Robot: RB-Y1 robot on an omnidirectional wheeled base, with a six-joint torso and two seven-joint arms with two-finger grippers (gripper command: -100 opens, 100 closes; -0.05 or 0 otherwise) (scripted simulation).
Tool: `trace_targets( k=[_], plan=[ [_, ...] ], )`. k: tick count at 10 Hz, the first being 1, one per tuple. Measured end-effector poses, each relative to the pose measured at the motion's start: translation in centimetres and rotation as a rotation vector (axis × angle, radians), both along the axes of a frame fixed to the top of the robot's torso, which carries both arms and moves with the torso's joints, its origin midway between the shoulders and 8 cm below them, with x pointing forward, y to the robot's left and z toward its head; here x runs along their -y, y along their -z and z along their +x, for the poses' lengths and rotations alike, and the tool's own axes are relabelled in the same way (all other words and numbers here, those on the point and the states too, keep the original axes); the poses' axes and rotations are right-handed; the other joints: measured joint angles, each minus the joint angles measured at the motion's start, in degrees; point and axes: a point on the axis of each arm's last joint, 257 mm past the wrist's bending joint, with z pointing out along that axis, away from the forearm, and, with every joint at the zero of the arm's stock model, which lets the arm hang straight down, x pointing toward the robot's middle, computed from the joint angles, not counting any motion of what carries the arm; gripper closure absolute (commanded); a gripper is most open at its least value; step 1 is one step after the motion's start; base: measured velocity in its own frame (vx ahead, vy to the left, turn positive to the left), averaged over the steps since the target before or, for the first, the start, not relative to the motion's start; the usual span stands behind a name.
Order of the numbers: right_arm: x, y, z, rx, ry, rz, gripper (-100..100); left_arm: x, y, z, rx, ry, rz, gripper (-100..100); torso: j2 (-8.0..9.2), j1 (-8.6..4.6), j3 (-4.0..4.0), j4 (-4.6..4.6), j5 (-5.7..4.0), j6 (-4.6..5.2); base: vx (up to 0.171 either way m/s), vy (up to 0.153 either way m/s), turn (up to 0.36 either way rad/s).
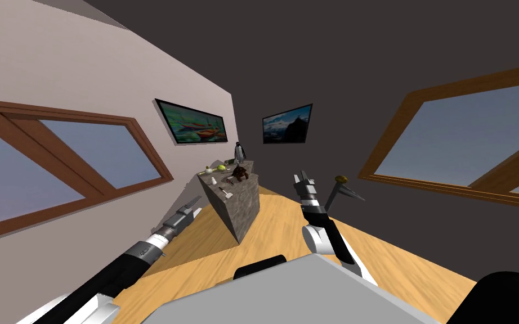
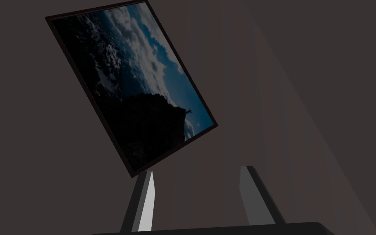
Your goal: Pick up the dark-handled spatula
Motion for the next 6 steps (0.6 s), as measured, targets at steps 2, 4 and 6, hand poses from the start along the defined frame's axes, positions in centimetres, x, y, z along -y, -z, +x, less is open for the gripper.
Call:
trace_targets(
  k=[2,4,6],
  plan=[
    [0.0,0.0,0.0,0.0,0.0,0.0,0,-0.4,1.4,-0.1,-0.071,0.002,0.022,-100,-0.11,-0.01,-0.06,-0.02,0.0,0.0,0.069,-0.039,-0.078],
    [0.0,0.0,0.0,0.0,0.0,0.0,0,-1.0,3.4,-0.4,-0.146,0.001,0.043,-100,-0.12,-0.01,-0.07,-0.03,0.0,0.0,0.067,-0.04,-0.077],
    [0.0,0.0,0.0,0.0,0.0,0.0,0,-1.9,5.0,-0.7,-0.22,-0.001,0.067,-100,-0.17,0.0,-0.1,-0.04,0.0,-0.01,0.085,-0.033,-0.067]
  ],
)
